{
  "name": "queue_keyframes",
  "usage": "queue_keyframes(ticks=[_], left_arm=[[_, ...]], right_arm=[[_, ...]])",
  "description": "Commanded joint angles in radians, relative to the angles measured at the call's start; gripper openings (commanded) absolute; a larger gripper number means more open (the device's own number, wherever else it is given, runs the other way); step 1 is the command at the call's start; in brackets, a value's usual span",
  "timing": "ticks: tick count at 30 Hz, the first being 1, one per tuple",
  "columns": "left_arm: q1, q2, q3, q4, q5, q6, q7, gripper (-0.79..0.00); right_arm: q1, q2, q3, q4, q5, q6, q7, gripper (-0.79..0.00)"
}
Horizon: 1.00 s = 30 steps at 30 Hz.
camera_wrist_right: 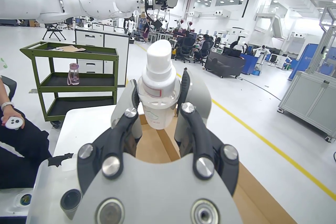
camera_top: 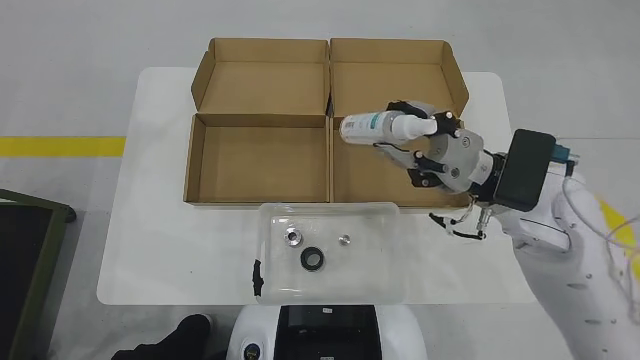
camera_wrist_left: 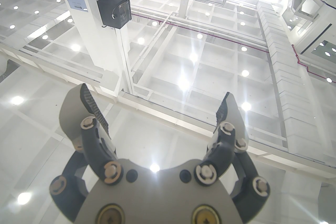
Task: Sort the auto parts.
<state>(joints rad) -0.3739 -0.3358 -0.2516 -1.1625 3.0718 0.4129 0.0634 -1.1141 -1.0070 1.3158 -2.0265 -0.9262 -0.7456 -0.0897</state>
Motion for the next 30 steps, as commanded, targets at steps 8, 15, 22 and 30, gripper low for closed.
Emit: queue_keyframes(ticks=[8, 15, 22, 30], left_arm=[[0.000, 0.000, 0.000, 0.000, 0.000, 0.000, 0.000, 0.000], [0.000, 0.000, 0.000, 0.000, 0.000, 0.000, 0.000, 0.000], [0.000, 0.000, 0.000, 0.000, 0.000, 0.000, 0.000, 0.000], [0.000, 0.000, 0.000, 0.000, 0.000, 0.000, 0.000, 0.000]], right_arm=[[0.002, -0.005, -0.040, 0.039, -0.048, -0.009, 0.055, -0.785], [0.007, -0.011, -0.090, 0.122, -0.099, 0.011, 0.122, -0.785], [0.024, -0.019, -0.139, 0.194, -0.153, 0.041, 0.193, -0.785], [0.080, -0.031, -0.195, 0.292, -0.203, 0.070, 0.285, -0.785]])
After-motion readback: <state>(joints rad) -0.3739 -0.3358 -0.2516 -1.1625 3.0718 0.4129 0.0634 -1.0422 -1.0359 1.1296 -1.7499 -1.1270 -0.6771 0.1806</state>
